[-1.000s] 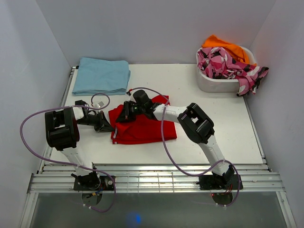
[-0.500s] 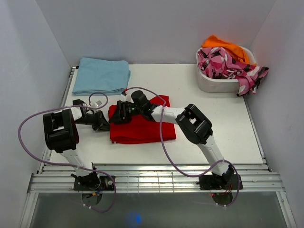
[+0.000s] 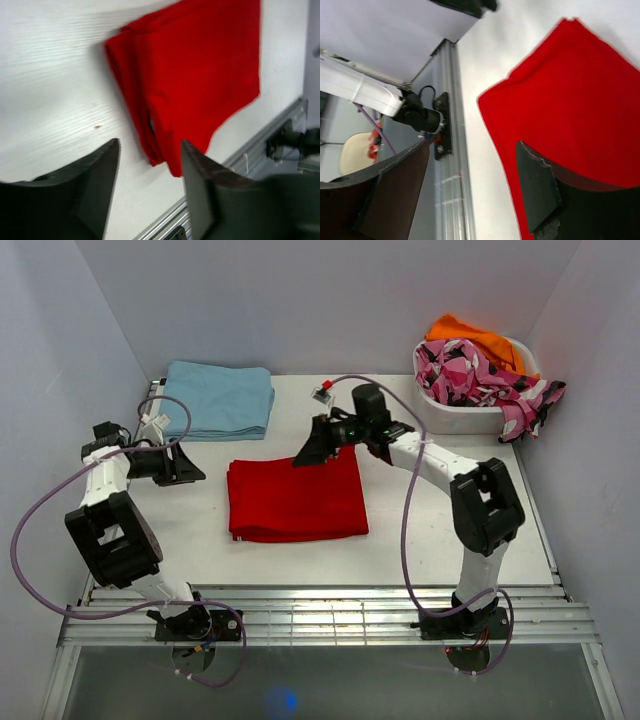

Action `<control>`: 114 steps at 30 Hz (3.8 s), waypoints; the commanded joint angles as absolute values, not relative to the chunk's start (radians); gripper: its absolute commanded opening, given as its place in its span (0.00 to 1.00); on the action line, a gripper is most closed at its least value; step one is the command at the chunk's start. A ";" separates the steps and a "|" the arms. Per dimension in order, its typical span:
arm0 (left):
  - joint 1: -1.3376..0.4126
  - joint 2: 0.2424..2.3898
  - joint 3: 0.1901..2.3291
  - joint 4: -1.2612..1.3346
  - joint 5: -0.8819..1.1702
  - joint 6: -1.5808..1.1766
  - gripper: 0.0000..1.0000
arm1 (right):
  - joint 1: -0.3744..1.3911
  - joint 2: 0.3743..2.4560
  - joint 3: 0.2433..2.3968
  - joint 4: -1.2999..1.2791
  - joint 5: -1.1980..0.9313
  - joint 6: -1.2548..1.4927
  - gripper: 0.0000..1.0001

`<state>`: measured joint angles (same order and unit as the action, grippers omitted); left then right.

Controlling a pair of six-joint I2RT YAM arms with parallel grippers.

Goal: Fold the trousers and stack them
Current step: Fold the trousers, then neatly place the folded trousers to the corner

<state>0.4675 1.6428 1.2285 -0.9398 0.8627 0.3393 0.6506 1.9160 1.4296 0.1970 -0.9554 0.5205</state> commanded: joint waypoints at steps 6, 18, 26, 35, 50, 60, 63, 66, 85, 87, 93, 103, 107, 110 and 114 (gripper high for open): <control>0.128 1.581 1.148 -1.030 1.200 0.338 0.53 | 0.512 1.807 1.252 -0.245 -1.042 0.083 0.67; 0.158 2.042 1.069 -0.916 0.997 0.196 0.37 | 0.459 2.034 0.967 -0.072 -1.025 0.230 0.62; 0.175 1.900 1.195 -1.035 1.130 0.491 0.52 | 0.449 1.942 1.109 -0.202 -1.086 0.144 0.60; 0.173 1.830 1.264 -0.701 1.177 0.143 0.69 | 0.396 1.939 1.400 -0.160 -1.005 0.172 0.73; 0.175 2.191 1.524 -0.537 1.004 -0.017 0.64 | 0.348 2.267 1.503 0.025 -0.881 0.262 0.71; 0.196 1.775 1.430 -0.672 0.766 0.169 0.98 | 0.281 1.844 1.408 -0.237 -0.764 0.154 0.95; 0.248 1.622 1.277 -0.686 0.791 0.140 0.98 | 0.281 1.734 1.290 -0.317 -0.775 0.097 0.98; 0.294 1.542 1.181 -0.745 0.837 0.172 0.98 | 0.330 1.636 1.233 -0.325 -0.706 0.008 0.98; 0.429 1.442 0.948 -0.704 0.832 -0.227 0.98 | 1.117 2.051 1.551 -0.210 0.063 -0.545 0.96; 0.431 1.442 0.925 -0.687 0.816 -0.245 0.98 | 1.121 2.091 1.548 -0.161 0.122 -0.546 0.96; 0.433 1.454 0.891 -0.641 0.824 -0.250 0.98 | 1.121 2.140 1.530 -0.117 0.155 -0.545 0.74; 0.431 1.477 0.802 -0.546 0.769 -0.367 0.98 | 1.066 2.106 1.514 -0.112 0.011 -0.485 0.08; 0.419 1.470 0.770 -0.476 0.775 -0.414 0.98 | 1.000 2.085 1.575 -0.144 -0.155 -0.387 0.08; 0.377 1.474 0.762 -0.427 0.773 -0.466 0.98 | 0.979 2.074 1.589 -0.159 -0.233 -0.379 0.08; 0.333 1.493 0.750 -0.321 0.795 -0.526 0.98 | 0.973 2.066 1.585 -0.170 -0.311 -0.394 0.08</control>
<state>0.3607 1.4895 0.7631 -0.4370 0.7719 -0.4576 0.9707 2.1265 1.5486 -0.1505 -0.2005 -0.4175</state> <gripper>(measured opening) 0.979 0.113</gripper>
